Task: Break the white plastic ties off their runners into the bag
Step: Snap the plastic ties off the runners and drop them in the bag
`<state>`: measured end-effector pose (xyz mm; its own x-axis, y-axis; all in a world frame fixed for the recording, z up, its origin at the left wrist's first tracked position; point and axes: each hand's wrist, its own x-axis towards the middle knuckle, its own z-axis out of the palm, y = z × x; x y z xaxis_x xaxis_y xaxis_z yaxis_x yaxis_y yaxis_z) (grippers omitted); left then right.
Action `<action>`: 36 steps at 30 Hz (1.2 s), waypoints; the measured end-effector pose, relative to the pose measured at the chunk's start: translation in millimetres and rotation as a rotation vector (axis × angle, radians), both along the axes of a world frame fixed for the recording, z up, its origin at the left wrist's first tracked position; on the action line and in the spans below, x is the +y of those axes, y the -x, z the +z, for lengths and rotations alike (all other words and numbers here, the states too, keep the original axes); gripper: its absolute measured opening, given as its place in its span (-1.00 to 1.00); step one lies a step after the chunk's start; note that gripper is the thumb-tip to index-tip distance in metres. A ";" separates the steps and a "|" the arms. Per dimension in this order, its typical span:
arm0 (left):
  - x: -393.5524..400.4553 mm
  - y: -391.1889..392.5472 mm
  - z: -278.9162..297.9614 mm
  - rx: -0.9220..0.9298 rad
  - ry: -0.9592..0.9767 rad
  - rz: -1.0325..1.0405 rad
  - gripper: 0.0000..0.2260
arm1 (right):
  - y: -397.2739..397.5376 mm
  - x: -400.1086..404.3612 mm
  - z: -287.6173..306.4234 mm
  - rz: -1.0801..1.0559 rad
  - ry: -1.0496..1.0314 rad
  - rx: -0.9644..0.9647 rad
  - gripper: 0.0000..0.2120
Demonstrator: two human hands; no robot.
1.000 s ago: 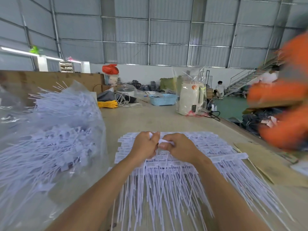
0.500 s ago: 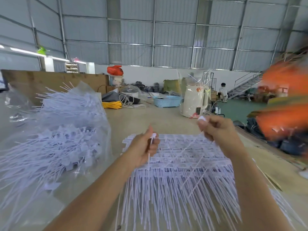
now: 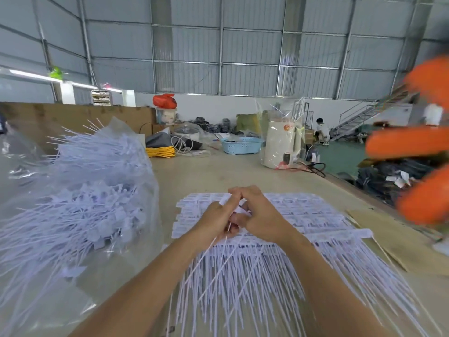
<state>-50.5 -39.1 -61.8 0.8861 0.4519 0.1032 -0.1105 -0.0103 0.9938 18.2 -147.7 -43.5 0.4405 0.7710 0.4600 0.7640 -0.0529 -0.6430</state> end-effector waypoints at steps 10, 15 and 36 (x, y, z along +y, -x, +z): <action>3.9 7.6 4.3 -0.123 -0.175 0.173 -0.61 | -1.6 -2.7 -0.4 0.005 0.111 0.039 -0.71; 2.2 10.9 8.1 -0.089 -0.131 0.119 -0.66 | -5.1 -1.9 -3.5 0.040 0.086 -0.062 -0.80; 76.7 116.1 128.3 0.091 -0.459 0.244 -0.71 | -36.9 -22.8 -2.4 -0.272 -0.167 -0.050 -0.55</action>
